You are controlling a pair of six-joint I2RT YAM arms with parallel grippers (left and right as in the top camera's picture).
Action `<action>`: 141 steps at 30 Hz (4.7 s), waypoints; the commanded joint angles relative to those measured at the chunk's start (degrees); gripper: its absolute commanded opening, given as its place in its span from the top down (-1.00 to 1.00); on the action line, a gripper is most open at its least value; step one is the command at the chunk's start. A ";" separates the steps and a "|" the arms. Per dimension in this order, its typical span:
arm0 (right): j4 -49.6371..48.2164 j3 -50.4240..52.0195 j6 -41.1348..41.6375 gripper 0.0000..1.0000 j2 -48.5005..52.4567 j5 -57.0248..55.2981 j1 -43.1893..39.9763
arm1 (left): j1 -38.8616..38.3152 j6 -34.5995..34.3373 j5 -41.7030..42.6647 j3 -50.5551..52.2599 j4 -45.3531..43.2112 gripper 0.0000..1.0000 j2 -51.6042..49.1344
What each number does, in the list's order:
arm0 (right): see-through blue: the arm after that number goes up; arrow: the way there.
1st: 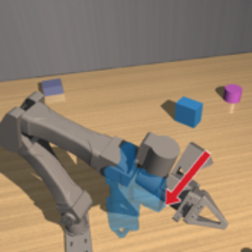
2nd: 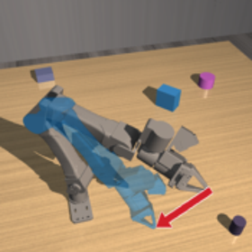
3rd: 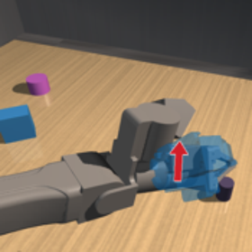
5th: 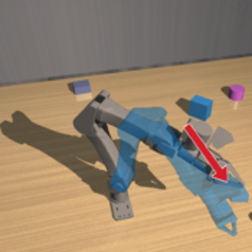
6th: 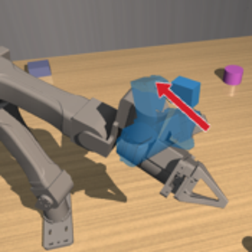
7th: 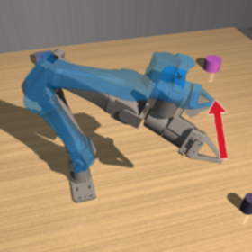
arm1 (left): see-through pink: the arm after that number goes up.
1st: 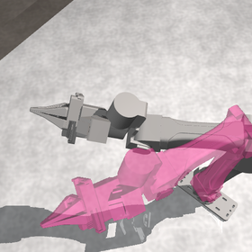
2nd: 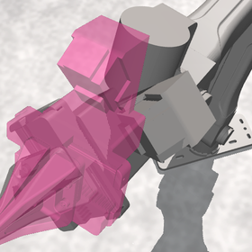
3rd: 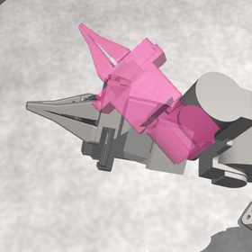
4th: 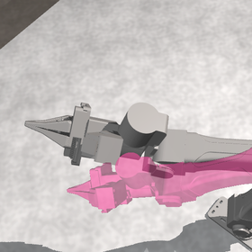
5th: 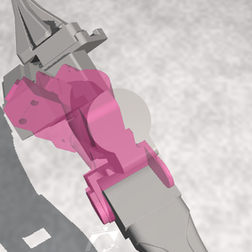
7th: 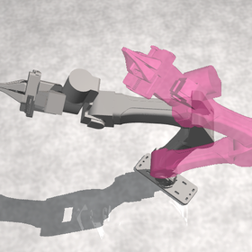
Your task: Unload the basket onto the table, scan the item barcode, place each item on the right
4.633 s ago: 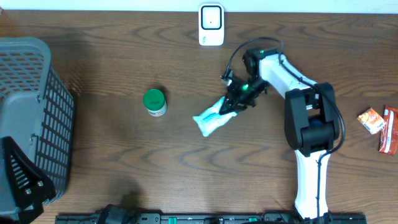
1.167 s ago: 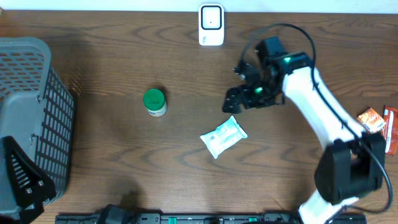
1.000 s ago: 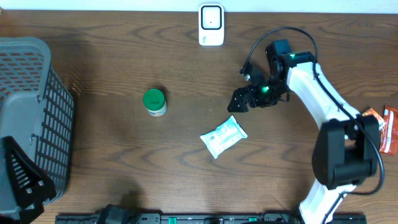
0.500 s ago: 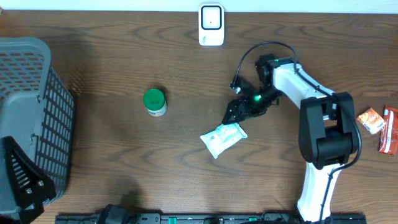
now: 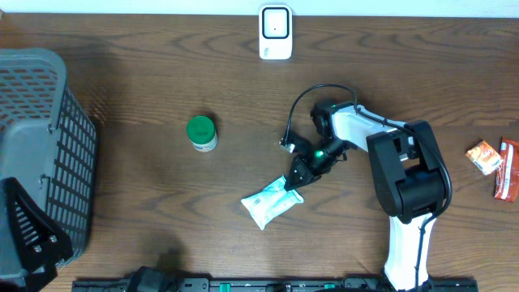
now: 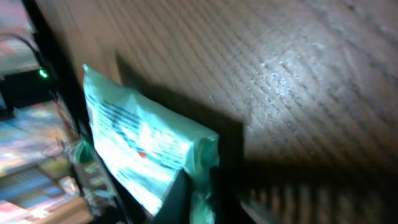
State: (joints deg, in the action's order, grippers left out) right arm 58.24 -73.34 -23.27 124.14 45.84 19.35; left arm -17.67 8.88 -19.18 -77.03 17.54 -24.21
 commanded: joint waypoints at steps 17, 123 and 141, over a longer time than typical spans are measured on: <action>-6.51 -4.94 19.41 0.97 -10.56 -1.57 -7.32 | 0.24 0.31 0.48 0.00 -0.26 -0.96 0.28; 0.39 -5.99 12.61 0.97 -21.07 26.40 -13.49 | 0.24 0.31 0.48 0.00 -0.24 -0.96 0.31; -32.87 -19.67 26.99 0.97 -20.68 -40.52 -3.06 | 0.24 0.31 0.48 0.00 3.41 -0.96 0.31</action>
State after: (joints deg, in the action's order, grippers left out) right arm 28.34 -92.05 4.49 104.44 19.27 15.03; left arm -17.67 8.88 -19.18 -77.03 21.02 -24.21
